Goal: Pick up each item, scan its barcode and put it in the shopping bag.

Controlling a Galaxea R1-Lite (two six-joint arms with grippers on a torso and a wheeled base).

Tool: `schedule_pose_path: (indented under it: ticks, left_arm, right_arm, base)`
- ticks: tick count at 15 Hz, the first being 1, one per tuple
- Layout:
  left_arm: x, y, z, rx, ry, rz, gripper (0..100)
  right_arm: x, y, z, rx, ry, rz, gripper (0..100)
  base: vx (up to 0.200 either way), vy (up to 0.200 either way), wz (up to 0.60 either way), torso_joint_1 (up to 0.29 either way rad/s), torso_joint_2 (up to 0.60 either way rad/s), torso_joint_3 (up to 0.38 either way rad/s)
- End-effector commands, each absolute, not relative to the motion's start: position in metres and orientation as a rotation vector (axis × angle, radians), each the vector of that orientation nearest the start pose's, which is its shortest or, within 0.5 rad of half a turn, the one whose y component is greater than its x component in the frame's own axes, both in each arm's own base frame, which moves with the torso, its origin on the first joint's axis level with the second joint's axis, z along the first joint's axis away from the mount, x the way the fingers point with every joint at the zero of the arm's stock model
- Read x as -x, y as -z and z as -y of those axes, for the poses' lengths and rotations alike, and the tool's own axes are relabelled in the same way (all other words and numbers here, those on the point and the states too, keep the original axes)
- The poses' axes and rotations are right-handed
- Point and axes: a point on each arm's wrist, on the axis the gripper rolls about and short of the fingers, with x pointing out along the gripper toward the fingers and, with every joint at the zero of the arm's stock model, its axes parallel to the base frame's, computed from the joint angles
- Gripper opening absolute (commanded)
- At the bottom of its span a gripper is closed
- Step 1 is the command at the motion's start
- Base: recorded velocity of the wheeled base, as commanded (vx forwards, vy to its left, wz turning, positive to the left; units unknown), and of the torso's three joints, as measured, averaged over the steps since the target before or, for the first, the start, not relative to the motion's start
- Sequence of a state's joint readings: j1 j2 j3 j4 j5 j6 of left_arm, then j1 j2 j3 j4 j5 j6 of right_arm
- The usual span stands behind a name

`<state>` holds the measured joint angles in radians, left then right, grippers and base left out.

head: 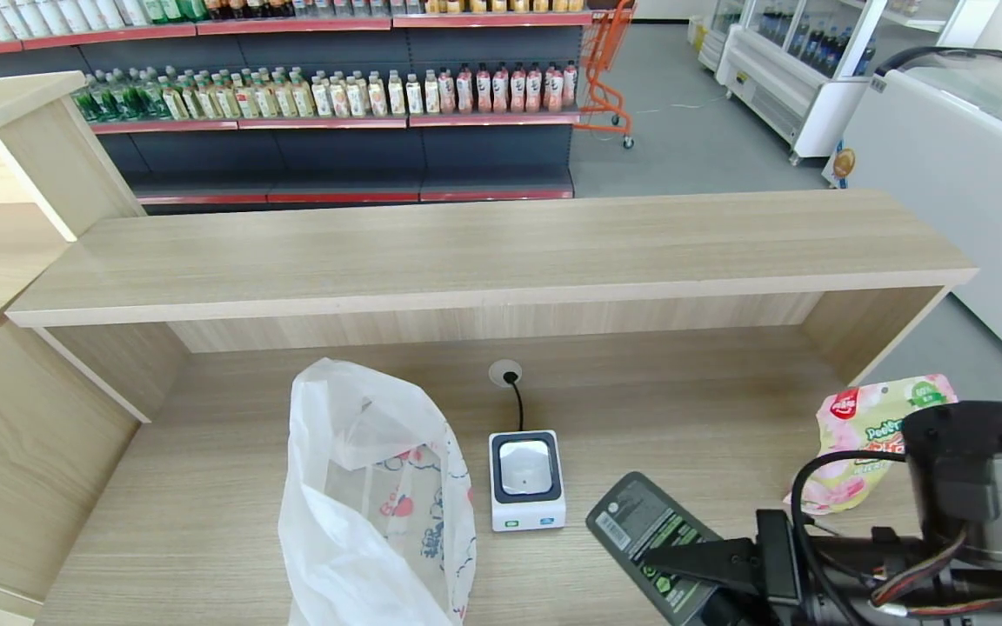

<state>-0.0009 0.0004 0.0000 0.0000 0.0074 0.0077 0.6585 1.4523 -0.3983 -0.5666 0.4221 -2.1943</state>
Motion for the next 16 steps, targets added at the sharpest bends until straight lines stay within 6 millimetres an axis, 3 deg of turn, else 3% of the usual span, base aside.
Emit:
schedule_pose_path:
  ticks: [1,9,16]
  left_arm:
    - [0.023,-0.075,0.0,-0.008,-0.008,0.0,100]
    - [0.023,-0.075,0.0,-0.008,-0.006,0.0,100]
    - [0.023,-0.075,0.0,-0.008,-0.008,0.0,100]
  right_arm:
    - [-0.159,-0.124,-0.148,1.954,-1.217,0.909,0]
    - [-0.175,-0.118,-0.179,2.024,-1.028,1.162,0]
    - [-0.179,-0.123,-0.184,2.042,-0.888,1.275,0]
  base:
    - [0.0,0.0,0.0,0.0,0.0,0.0]
    - [0.0,0.0,0.0,0.0,0.0,0.0]
    - [0.0,0.0,0.0,0.0,0.0,0.0]
